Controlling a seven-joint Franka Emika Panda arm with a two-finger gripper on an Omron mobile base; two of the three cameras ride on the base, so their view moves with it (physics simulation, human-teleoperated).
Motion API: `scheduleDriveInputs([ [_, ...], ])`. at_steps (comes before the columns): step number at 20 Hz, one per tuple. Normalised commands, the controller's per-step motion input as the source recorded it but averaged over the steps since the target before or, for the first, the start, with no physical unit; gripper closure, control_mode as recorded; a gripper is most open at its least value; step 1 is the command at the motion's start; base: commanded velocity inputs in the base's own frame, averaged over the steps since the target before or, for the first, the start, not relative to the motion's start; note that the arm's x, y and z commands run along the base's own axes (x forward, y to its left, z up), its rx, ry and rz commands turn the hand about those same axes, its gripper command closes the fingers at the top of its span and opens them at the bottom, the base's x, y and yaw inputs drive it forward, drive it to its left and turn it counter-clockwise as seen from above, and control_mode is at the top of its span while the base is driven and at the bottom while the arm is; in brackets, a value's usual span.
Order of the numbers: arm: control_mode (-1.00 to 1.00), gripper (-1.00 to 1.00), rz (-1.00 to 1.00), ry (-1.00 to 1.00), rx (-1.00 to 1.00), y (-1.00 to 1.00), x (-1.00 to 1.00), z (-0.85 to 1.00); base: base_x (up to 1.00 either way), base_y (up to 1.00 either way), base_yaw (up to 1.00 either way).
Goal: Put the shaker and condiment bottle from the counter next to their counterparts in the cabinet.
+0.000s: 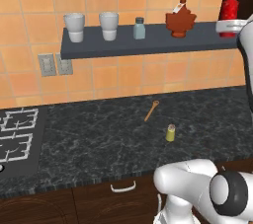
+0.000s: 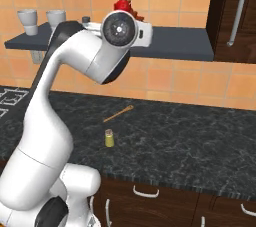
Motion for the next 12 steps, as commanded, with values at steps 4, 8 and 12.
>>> scheduleDriveInputs([
  [4, -1.00, 1.00, -0.02, -0.21, 0.00, 0.00, -0.06, -0.54, 0.00, 0.00, 0.00],
  [8, -1.00, 1.00, 0.00, -0.06, 0.00, 0.00, 0.17, -0.32, 0.00, 0.00, 0.00],
  [12, -1.00, 1.00, 0.00, 0.11, 0.00, 0.00, 0.39, 0.00, 0.00, 0.00, 0.00],
])
